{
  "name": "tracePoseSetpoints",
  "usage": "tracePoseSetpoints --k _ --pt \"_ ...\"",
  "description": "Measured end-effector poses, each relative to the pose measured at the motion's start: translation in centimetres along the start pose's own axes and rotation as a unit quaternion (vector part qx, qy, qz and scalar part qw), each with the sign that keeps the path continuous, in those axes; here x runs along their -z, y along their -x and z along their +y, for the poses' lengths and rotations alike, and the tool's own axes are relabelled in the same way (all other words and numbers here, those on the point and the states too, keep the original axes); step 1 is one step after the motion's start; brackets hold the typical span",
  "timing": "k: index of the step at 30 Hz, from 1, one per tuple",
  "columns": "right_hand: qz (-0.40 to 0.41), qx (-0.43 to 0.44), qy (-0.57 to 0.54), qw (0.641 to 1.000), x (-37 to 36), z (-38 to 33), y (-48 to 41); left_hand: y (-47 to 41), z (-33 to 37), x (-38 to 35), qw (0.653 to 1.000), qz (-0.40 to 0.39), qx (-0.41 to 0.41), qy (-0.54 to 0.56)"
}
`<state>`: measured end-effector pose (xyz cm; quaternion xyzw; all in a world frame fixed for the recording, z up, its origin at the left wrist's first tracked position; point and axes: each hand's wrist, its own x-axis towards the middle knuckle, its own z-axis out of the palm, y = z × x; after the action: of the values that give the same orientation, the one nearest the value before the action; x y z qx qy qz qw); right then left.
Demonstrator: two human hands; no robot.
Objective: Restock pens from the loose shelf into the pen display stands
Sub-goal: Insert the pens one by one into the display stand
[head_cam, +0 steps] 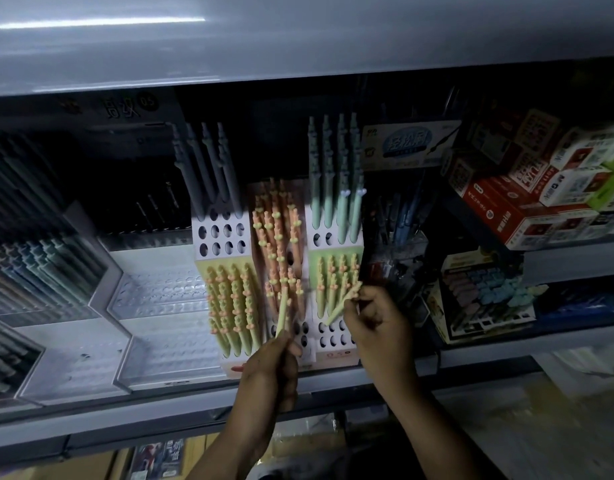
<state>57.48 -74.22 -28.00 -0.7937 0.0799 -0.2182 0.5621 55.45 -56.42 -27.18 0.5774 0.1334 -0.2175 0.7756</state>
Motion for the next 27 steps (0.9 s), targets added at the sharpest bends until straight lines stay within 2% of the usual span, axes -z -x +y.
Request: tracePoseSetpoints --k 3,5,12,21,24,27 --pt "-0.026 0.011 0.034 0.999 -0.2 0.6 0.1 -0.1 0.0 0.0 0.995 -0.027 0.046 0.084" --pt "-0.043 0.022 0.053 0.997 -0.3 0.8 0.2 -0.2 -0.1 0.0 0.994 -0.035 0.05 0.093" --pt "-0.06 0.066 0.123 0.988 -1.2 1.2 -0.3 0.0 0.0 -0.4 0.997 -0.019 -0.057 -0.039" --pt "-0.079 0.052 0.114 0.989 -1.9 0.9 -0.5 0.5 0.1 -0.4 0.997 -0.013 -0.056 -0.055" --pt "-0.093 0.065 0.148 0.982 -2.0 0.8 -0.4 0.5 0.1 -0.5 0.997 -0.018 -0.061 -0.055" --pt "-0.076 0.067 0.153 0.983 -2.3 0.7 -0.1 0.5 0.1 -0.5 0.997 -0.023 -0.063 -0.049"
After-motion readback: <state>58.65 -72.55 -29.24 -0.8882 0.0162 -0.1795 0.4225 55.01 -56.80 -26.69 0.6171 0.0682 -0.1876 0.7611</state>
